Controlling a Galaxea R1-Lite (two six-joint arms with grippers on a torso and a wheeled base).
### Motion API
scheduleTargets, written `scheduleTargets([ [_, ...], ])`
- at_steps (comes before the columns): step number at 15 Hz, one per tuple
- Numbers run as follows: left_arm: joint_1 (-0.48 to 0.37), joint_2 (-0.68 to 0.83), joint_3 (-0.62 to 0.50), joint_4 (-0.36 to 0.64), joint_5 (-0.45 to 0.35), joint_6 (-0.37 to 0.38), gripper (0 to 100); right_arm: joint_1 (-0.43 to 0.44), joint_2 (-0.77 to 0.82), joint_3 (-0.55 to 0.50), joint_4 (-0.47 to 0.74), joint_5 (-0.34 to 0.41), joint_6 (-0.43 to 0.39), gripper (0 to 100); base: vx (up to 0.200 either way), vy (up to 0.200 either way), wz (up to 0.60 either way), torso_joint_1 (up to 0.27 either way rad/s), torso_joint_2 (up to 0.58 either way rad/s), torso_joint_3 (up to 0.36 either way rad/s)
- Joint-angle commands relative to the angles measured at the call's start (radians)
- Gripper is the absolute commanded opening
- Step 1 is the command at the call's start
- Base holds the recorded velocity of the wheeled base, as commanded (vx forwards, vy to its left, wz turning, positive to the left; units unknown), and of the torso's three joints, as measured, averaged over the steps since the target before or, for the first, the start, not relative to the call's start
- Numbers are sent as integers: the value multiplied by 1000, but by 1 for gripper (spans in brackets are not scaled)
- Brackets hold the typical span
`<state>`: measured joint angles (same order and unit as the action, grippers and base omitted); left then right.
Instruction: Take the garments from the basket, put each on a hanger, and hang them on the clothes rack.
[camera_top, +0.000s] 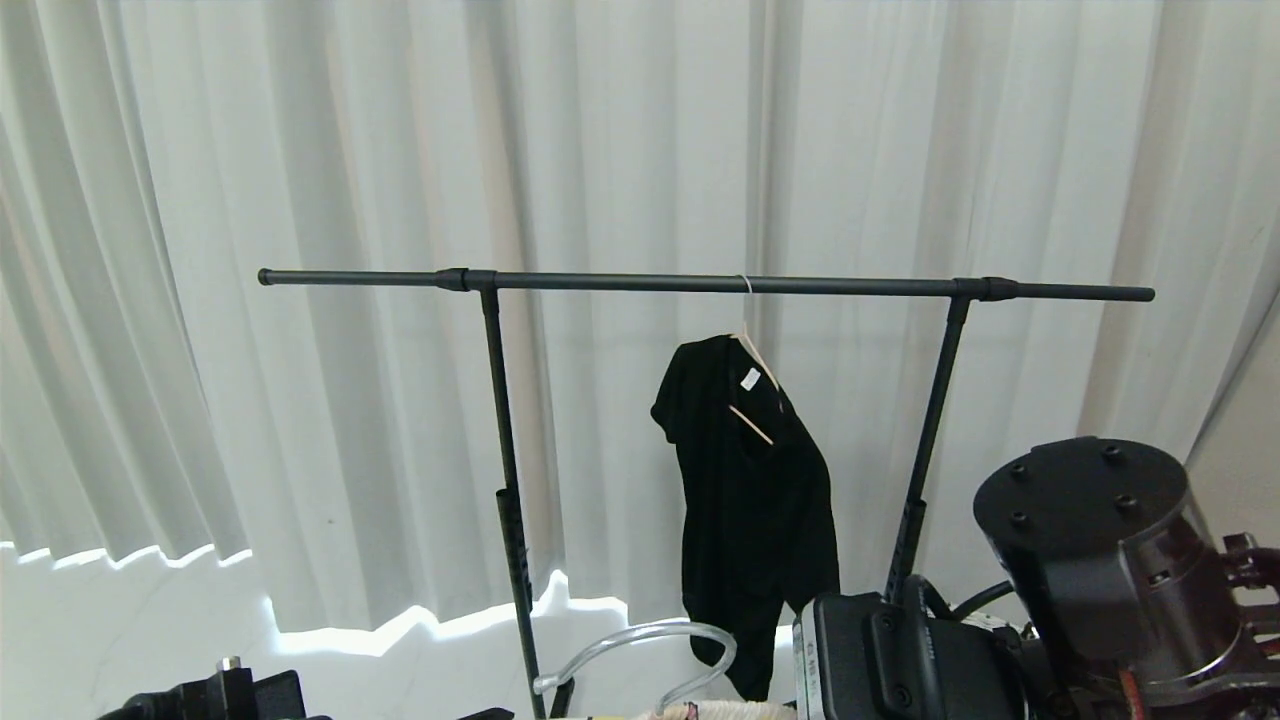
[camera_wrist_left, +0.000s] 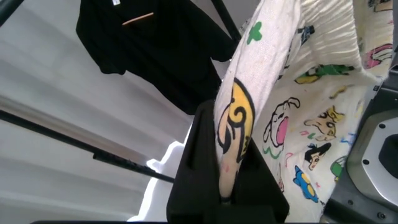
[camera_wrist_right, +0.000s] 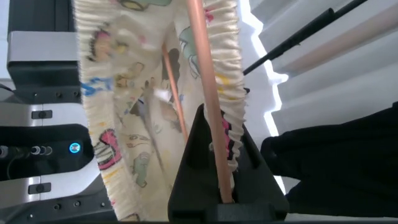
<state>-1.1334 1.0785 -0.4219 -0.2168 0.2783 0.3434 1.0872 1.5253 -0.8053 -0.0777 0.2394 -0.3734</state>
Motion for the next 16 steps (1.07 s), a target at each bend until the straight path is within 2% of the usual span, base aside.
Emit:
scheduleTargets([
  [1, 0, -2, -1, -1, 1, -1, 0, -4, -1, 0, -2, 1, -1, 0, 0, 0, 0, 0, 0, 0],
  [3, 0, 0, -3, -1, 1, -1, 0, -4, -8, 0, -4, 0, -1, 0, 0, 0, 0, 0, 0, 0],
  [4, 0, 1, -1, -1, 1, -1, 100, -7, -17, 2, -4, 0, -1, 0, 0, 0, 0, 0, 0, 0],
  [8, 7, -8, 3, -1, 2, -12, 100, -70, -70, 9, -4, -3, -10, 0, 0, 0, 0, 0, 0, 0],
  [11, 27, -32, 40, -1, 2, -12, 100, -188, -159, 38, -2, -3, -24, 0, 0, 0, 0, 0, 0, 0],
  [12, 61, -46, 68, -1, 2, -14, 100, -227, -180, 48, -2, -2, -42, 0, 0, 0, 0, 0, 0, 0],
  [14, 181, -60, 117, -6, 1, -30, 100, -283, -232, 54, 4, 5, -75, 0, 0, 0, 0, 0, 0, 0],
  [16, 277, -55, 140, -7, -1, -78, 100, -286, -272, 75, 2, 5, -76, 0, 0, 0, 0, 0, 0, 0],
])
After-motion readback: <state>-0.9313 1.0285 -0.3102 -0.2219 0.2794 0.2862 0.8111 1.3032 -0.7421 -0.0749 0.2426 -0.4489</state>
